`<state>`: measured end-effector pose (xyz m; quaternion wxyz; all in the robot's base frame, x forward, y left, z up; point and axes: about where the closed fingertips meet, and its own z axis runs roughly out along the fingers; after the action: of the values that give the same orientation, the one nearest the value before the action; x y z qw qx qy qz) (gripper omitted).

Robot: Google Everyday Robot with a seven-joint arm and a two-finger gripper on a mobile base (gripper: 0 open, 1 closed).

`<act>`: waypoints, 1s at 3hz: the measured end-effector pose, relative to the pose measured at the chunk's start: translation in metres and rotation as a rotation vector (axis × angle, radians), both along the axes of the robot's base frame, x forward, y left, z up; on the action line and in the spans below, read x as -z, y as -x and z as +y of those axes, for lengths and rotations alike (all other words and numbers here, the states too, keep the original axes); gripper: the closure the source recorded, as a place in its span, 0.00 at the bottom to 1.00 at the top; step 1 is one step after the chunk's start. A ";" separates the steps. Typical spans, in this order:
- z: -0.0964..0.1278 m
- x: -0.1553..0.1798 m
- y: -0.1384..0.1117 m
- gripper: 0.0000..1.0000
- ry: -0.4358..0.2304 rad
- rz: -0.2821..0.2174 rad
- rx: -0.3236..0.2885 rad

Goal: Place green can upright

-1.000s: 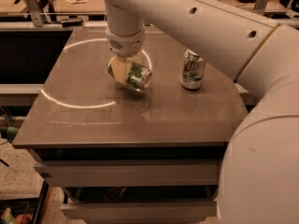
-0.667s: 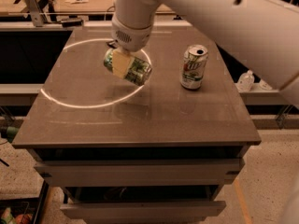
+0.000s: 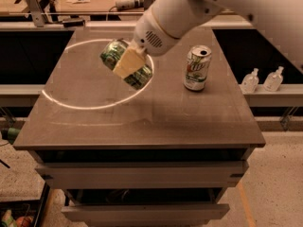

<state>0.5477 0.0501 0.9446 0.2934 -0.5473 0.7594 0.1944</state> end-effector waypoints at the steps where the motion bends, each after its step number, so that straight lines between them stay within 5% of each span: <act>1: -0.010 -0.005 0.027 1.00 -0.168 0.013 -0.010; 2: -0.018 0.008 0.050 1.00 -0.336 0.027 -0.004; 3: -0.036 0.017 0.054 1.00 -0.511 -0.019 0.011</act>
Offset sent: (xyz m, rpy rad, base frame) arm -0.0715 -0.0820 -0.0255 0.5982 0.0296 -0.1086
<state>0.4936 0.0139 0.9280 0.4303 -0.4528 0.6859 0.3733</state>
